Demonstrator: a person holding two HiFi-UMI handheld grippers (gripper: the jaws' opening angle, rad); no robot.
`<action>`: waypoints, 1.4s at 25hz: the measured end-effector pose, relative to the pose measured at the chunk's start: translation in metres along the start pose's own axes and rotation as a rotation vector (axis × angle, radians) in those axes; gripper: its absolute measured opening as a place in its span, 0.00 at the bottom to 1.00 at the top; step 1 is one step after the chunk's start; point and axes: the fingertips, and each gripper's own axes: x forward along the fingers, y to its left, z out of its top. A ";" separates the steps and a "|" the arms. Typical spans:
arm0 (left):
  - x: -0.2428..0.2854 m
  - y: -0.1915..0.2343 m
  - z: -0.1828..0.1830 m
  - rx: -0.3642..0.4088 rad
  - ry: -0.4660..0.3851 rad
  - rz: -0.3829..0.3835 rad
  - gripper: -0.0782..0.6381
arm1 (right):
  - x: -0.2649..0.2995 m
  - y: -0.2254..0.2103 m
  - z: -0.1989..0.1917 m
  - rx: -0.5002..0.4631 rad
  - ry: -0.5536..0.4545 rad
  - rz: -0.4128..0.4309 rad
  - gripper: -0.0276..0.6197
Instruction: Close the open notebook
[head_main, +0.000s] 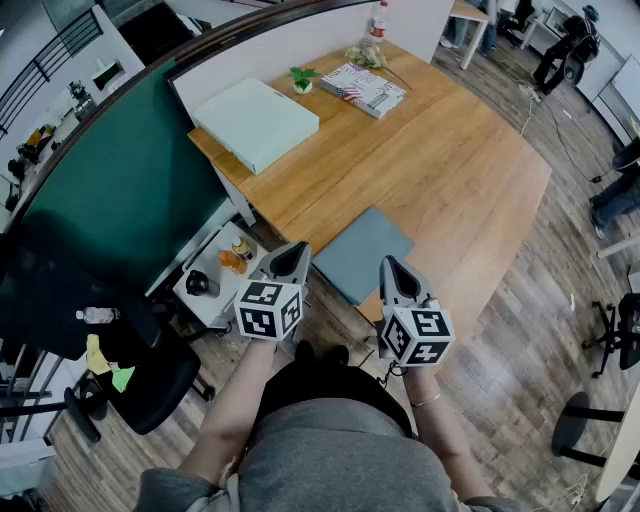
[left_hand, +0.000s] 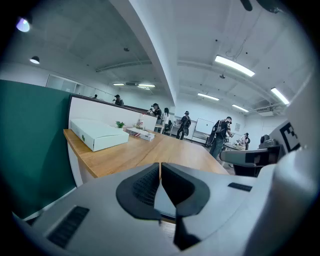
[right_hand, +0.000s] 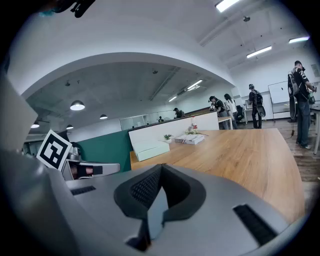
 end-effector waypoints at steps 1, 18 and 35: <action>0.000 0.000 -0.001 -0.003 0.003 0.002 0.15 | 0.000 0.001 -0.001 0.003 0.004 0.003 0.05; -0.034 0.003 -0.001 -0.019 0.012 -0.059 0.15 | -0.198 -0.161 -0.094 0.178 0.045 -0.577 0.05; -0.007 -0.158 0.043 0.108 0.097 -0.594 0.15 | -0.486 -0.077 -0.275 1.455 -1.074 -1.031 0.05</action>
